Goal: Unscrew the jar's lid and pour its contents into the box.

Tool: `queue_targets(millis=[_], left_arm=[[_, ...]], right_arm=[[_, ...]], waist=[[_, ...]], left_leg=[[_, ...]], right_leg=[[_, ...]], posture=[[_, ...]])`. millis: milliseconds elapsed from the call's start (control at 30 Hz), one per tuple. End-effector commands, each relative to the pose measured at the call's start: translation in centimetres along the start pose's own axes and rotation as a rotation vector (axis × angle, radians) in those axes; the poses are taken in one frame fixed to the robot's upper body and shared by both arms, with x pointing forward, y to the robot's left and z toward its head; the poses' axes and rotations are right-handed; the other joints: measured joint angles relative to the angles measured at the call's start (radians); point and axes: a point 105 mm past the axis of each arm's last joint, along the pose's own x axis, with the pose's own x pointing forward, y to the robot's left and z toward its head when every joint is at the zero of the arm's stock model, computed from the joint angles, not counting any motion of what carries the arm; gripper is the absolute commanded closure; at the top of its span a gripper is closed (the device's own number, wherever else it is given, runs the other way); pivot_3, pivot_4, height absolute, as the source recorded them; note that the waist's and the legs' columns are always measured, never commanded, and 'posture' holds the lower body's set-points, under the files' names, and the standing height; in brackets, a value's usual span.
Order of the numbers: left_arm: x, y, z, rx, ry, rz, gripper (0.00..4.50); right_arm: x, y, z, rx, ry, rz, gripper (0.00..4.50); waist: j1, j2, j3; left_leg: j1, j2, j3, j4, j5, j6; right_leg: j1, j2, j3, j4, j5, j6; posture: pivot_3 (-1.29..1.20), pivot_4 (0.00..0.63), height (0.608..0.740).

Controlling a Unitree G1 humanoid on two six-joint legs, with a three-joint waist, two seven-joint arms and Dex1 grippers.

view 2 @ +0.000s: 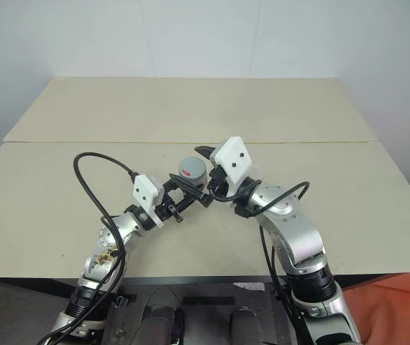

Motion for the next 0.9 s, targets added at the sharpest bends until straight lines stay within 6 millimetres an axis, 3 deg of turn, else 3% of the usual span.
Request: queue_targets(millis=[33, 133, 333, 667, 900], left_arm=[[0.3, -0.1, 1.2, 0.031, -0.045, -0.019, 2.62], [0.3, -0.1, 1.1, 0.033, -0.044, -0.02, 2.62], [0.4, 0.1, 1.2, 0.036, -0.049, -0.02, 2.62], [0.2, -0.2, 1.2, 0.028, -0.051, -0.034, 2.62], [-1.2, -2.2, 2.1, -0.016, -0.065, -0.214, 2.62]], right_arm=[[0.1, -0.1, 1.0, -0.032, -0.025, -0.001, 0.0], [0.1, -0.1, 0.9, -0.032, -0.014, 0.001, 0.18], [0.1, -0.1, 0.4, -0.033, 0.008, 0.005, 1.71], [-0.1, -0.3, 0.7, -0.033, -0.001, 0.009, 1.72], [-1.4, -0.1, 1.7, -0.072, -0.017, 0.27, 1.72]], waist=[[0.0, 0.0, 0.0], [0.0, 0.0, 0.0], [0.0, 0.0, 0.0], [0.0, 0.0, 0.0], [-0.001, 0.0, 0.0]], left_leg=[[0.0, 0.0, 0.0, 0.0, 0.0, 0.0], [0.0, 0.0, 0.0, 0.0, 0.0, 0.0], [0.0, 0.0, 0.0, 0.0, 0.0, 0.0], [0.0, 0.0, 0.0, 0.0, 0.0, 0.0], [0.0, 0.0, 0.0, 0.0, 0.0, 0.0]], right_leg=[[0.0, 0.0, 0.0, 0.0, 0.0, 0.0], [0.0, 0.0, 0.0, 0.0, 0.0, 0.0], [0.0, 0.0, 0.0, 0.0, 0.0, 0.0], [0.0, 0.0, 0.0, 0.0, 0.0, 0.0], [0.0, 0.0, 0.0, -0.001, 0.0, 0.0]], posture=[[0.0, 0.15, 0.74], [0.0, 0.15, 0.74], [0.0, 0.15, 0.74], [0.0, 0.15, 0.74], [0.0, 0.15, 0.74]])
